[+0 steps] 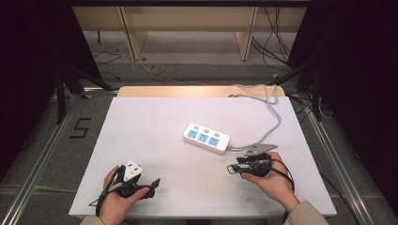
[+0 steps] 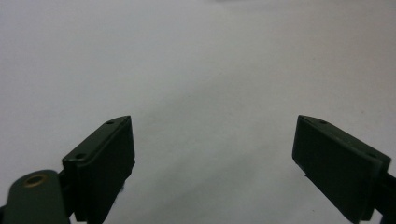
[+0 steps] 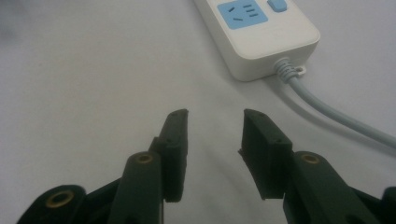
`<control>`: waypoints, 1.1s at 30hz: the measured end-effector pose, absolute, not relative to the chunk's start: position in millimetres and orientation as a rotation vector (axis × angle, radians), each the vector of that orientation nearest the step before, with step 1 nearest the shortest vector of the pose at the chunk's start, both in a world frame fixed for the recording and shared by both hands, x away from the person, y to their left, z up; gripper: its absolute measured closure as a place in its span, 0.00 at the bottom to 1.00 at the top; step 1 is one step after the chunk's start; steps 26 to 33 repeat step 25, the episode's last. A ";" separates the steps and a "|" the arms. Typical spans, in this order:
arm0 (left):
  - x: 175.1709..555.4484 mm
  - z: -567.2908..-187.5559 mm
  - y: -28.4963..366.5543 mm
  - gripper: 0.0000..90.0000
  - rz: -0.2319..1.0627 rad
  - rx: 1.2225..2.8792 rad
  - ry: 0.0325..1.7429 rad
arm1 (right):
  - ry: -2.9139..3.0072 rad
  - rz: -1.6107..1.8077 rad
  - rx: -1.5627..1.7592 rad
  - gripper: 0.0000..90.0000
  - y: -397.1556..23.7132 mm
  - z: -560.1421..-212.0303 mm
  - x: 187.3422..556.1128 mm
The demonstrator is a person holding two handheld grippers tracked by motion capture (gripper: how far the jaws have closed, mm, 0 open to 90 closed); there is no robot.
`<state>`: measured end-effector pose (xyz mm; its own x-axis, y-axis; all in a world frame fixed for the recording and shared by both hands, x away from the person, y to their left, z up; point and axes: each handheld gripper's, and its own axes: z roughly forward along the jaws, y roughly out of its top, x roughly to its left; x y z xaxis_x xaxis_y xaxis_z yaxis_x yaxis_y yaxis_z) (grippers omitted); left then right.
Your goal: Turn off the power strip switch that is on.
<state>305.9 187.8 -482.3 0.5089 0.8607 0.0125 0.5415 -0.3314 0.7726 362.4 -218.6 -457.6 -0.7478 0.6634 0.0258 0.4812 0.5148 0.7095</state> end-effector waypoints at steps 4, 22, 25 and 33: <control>305.9 -482.3 188.2 0.14 0.559 2.020 1.144 | 2.486 1.092 0.958 0.64 -226.0 -462.4 355.8; 314.1 -484.3 186.3 0.13 0.537 2.016 1.151 | 2.412 1.139 0.979 0.53 -246.3 -470.1 344.9; 319.8 -485.9 184.9 0.12 0.527 2.003 1.164 | 2.404 1.148 0.996 0.52 -247.4 -471.0 343.4; 319.8 -485.9 184.9 0.12 0.527 2.003 1.164 | 2.404 1.148 0.996 0.52 -247.4 -471.0 343.4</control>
